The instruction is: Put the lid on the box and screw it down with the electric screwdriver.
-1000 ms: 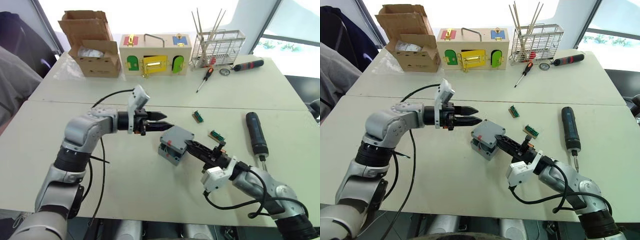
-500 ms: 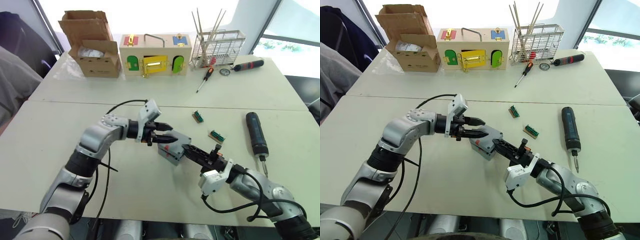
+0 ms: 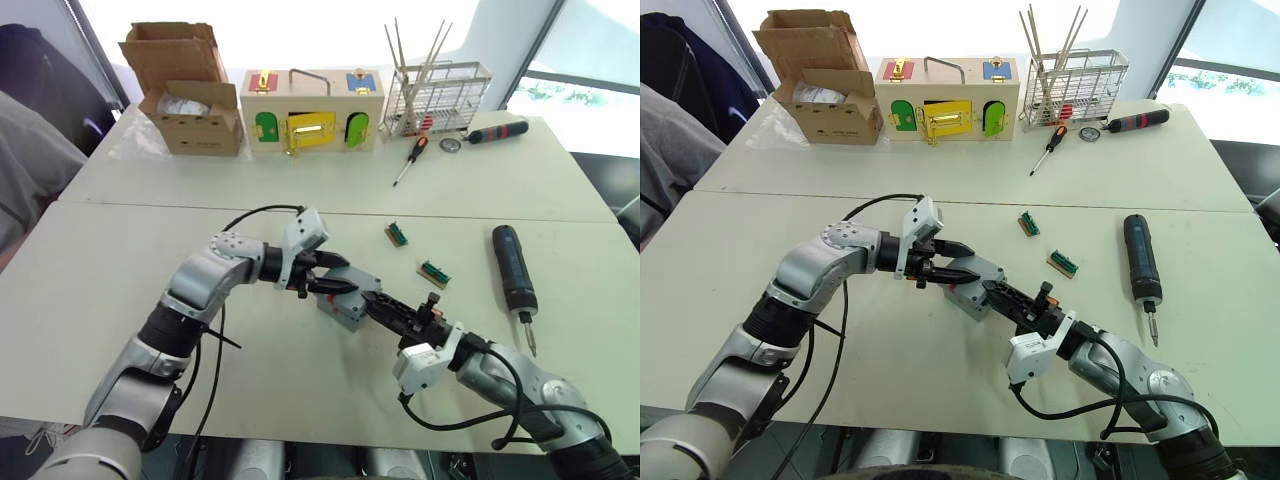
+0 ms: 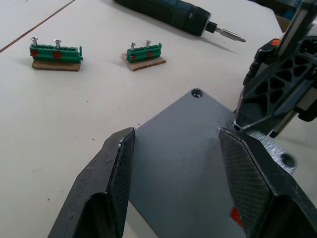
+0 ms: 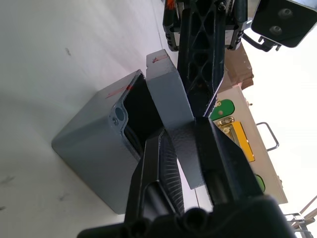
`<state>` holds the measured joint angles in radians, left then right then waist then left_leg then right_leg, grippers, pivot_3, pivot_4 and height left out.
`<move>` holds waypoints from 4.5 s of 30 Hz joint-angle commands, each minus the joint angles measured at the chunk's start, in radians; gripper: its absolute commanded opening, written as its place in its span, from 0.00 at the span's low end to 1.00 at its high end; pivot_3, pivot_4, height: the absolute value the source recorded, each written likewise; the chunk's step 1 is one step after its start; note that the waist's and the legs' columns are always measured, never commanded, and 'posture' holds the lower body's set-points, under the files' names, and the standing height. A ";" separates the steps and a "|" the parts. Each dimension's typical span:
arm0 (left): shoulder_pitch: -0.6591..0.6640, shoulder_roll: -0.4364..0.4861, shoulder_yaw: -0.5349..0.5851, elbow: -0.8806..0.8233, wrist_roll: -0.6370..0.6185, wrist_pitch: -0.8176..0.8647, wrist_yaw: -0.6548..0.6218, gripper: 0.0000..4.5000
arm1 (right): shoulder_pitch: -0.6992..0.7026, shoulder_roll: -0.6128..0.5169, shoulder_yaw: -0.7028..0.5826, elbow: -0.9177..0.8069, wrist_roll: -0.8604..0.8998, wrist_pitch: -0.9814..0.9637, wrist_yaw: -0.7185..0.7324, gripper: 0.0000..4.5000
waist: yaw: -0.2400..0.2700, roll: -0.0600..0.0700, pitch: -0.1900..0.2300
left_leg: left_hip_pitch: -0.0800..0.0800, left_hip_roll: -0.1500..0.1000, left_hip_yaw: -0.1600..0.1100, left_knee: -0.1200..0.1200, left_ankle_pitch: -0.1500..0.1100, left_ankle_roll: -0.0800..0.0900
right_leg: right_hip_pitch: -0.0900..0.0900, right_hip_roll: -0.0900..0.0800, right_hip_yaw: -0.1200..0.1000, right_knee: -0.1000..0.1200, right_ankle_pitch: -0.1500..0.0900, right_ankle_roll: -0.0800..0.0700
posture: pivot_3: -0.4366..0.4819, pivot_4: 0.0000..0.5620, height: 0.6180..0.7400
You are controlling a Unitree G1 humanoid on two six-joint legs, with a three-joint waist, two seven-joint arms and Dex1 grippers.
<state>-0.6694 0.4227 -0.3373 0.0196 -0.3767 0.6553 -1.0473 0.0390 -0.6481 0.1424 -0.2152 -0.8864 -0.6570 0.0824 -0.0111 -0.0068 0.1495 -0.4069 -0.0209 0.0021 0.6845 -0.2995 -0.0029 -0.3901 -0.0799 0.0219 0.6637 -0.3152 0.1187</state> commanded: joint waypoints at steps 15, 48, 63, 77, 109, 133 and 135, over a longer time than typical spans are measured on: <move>0.101 -0.025 -0.121 0.096 0.200 -0.141 0.021 0.60 | 0.014 -0.090 -0.037 -0.018 0.032 0.011 -0.038 0.99 | 0.001 -0.001 -0.005 | 0.028 0.000 -0.004 -0.004 -0.007 0.011 | 0.035 0.000 0.000 -0.013 -0.005 0.002 | 0.48 0.27 1.00; 0.091 -0.024 -0.124 0.189 0.247 -0.311 -0.034 0.60 | 0.222 -0.133 -0.034 -0.206 1.160 0.423 0.446 0.05 | 0.000 -0.001 -0.010 | 0.033 0.001 -0.007 -0.006 -0.010 0.015 | 0.042 -0.004 0.000 -0.019 -0.006 0.001 | 0.48 0.27 1.00; 0.094 -0.026 -0.127 0.175 0.245 -0.307 -0.037 0.60 | 0.208 -0.046 0.001 -0.291 1.194 0.716 0.543 0.01 | 0.001 -0.001 -0.011 | 0.033 0.000 -0.007 -0.017 -0.009 0.014 | 0.041 -0.008 -0.001 -0.029 -0.006 -0.003 | 0.48 0.27 1.00; 0.103 -0.018 -0.115 0.153 0.238 -0.308 -0.036 0.60 | 0.197 0.033 0.012 -0.282 1.149 0.726 0.567 0.01 | 0.000 -0.001 -0.011 | 0.033 0.000 -0.007 -0.019 -0.009 0.014 | 0.041 -0.009 -0.001 -0.031 -0.006 -0.003 | 0.48 0.27 1.00; 0.009 -0.003 0.316 -0.109 -0.192 0.190 0.082 0.60 | 0.211 0.030 -0.137 -0.345 1.241 0.850 0.631 0.01 | 0.001 0.000 -0.006 | 0.008 0.000 -0.008 -0.018 -0.006 0.009 | 0.015 -0.008 -0.002 -0.027 -0.005 -0.002 | 0.48 0.27 1.00; 0.173 -0.011 0.086 -0.008 0.018 -0.022 0.072 0.02 | 0.052 0.047 -0.045 -0.189 1.171 0.943 0.651 0.00 | 0.020 -0.003 0.005 | 0.013 -0.001 -0.009 -0.019 -0.003 0.004 | 0.016 -0.007 -0.003 -0.018 -0.005 -0.003 | 0.48 0.27 1.00; 0.185 -0.002 0.068 -0.044 0.006 0.009 0.052 0.02 | 0.041 0.048 -0.041 -0.176 1.161 0.936 0.655 0.00 | 0.020 -0.003 0.005 | 0.013 -0.001 -0.009 -0.019 -0.003 0.004 | 0.016 -0.007 -0.003 -0.018 -0.005 -0.003 | 0.48 0.27 1.00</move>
<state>-0.4889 0.4212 -0.2479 0.0338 -0.3450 0.6513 -0.9625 0.0938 -0.6076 0.0967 -0.3803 0.2781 0.2985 0.7338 0.0089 -0.0097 0.1546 -0.3936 -0.0221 -0.0071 0.6659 -0.3024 0.0012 -0.3738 -0.0872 0.0189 0.6455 -0.3202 0.1160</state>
